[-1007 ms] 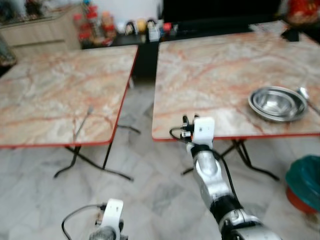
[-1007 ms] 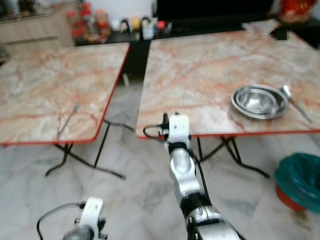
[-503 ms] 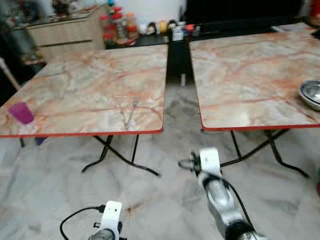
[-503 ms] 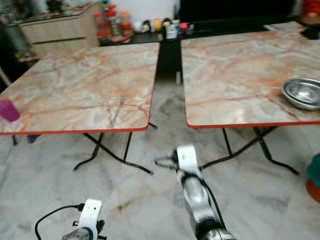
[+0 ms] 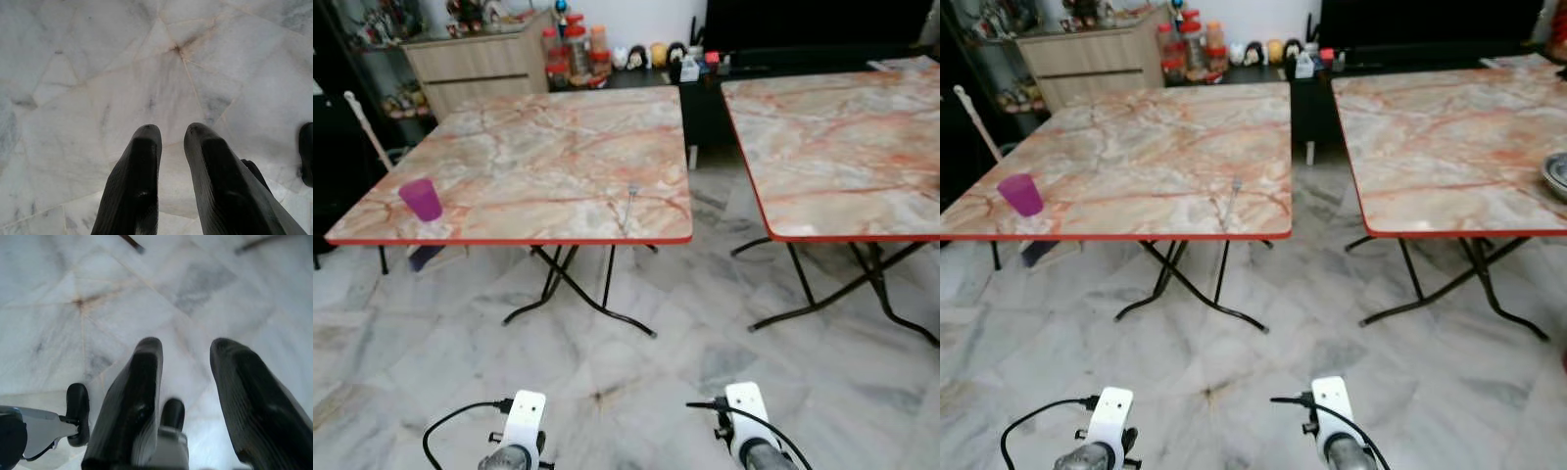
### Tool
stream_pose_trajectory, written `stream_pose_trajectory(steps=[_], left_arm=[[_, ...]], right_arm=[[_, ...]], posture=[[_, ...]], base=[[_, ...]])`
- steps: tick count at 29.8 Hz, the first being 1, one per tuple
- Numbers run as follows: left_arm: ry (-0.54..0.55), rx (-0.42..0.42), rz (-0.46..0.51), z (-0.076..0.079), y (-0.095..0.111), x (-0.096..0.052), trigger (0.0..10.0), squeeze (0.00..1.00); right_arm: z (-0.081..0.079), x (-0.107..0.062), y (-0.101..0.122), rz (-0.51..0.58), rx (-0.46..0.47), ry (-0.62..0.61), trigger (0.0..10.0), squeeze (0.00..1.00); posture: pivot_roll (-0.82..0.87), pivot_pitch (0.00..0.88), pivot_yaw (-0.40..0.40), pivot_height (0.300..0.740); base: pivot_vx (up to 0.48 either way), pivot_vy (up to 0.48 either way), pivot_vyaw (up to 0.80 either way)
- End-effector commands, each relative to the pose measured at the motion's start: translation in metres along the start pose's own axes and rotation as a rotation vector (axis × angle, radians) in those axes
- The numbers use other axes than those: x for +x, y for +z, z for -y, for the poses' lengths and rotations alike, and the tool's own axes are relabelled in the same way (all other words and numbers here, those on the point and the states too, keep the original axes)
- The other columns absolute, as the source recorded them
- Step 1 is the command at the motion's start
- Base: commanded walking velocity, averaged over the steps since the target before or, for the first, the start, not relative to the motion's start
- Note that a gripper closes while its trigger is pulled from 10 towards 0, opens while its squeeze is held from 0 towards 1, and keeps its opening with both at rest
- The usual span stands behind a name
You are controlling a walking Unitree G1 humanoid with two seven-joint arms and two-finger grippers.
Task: Setting the table
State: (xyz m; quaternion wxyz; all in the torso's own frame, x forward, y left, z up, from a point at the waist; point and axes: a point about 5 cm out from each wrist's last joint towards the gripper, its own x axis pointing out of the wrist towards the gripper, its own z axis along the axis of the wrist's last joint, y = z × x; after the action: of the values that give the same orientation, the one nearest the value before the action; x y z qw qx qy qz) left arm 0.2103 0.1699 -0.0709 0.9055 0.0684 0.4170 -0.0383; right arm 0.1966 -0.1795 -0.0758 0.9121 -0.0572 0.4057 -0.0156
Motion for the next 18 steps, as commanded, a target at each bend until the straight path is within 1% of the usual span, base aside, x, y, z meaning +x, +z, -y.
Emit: stream_pose_trajectory(steps=[1,4,6,12,16,18], left_arm=[[0.012,0.012,-0.004,-0.0035,0.001,0.0002,10.0,0.0],[0.013,0.009,-0.004,-0.0033,0.001,0.0002,10.0,0.0],[0.013,0.008,-0.006,-0.0034,0.0007,0.0002,10.0,0.0],[0.008,0.02,-0.01,-0.0034,-0.0004,0.0,10.0,0.0],[0.007,0.026,-0.011,-0.0038,-0.0013,-0.0003,10.0,0.0],[0.007,0.029,-0.011,-0.0039,-0.0013,-0.0003,10.0,0.0]], right_arm=[[-0.0005,-0.0002,-0.0023,-0.019,0.054,0.001,10.0,0.0],[-0.0003,0.0,-0.0016,-0.017,0.053,-0.001,10.0,0.0],[-0.001,0.0003,-0.0006,-0.015,0.071,-0.002,10.0,0.0],[-0.0029,0.0013,0.0027,-0.012,0.108,0.0,10.0,0.0],[-0.0053,0.0015,0.0038,-0.006,0.111,0.012,10.0,0.0],[-0.0054,0.0014,0.0038,-0.005,0.108,0.008,10.0,0.0]], posture=[[-0.05,0.0,0.095,0.74],[-0.05,0.0,0.095,0.74],[-0.06,0.0,0.097,0.74],[-0.06,0.0,0.101,0.74],[-0.05,0.0,0.104,0.74],[-0.05,0.0,0.105,0.74]], base=[[0.0,0.0,0.0],[0.0,0.0,0.0],[0.0,0.266,0.0],[0.0,0.387,0.0],[0.0,0.384,-0.6],[0.0,0.375,0.0]])
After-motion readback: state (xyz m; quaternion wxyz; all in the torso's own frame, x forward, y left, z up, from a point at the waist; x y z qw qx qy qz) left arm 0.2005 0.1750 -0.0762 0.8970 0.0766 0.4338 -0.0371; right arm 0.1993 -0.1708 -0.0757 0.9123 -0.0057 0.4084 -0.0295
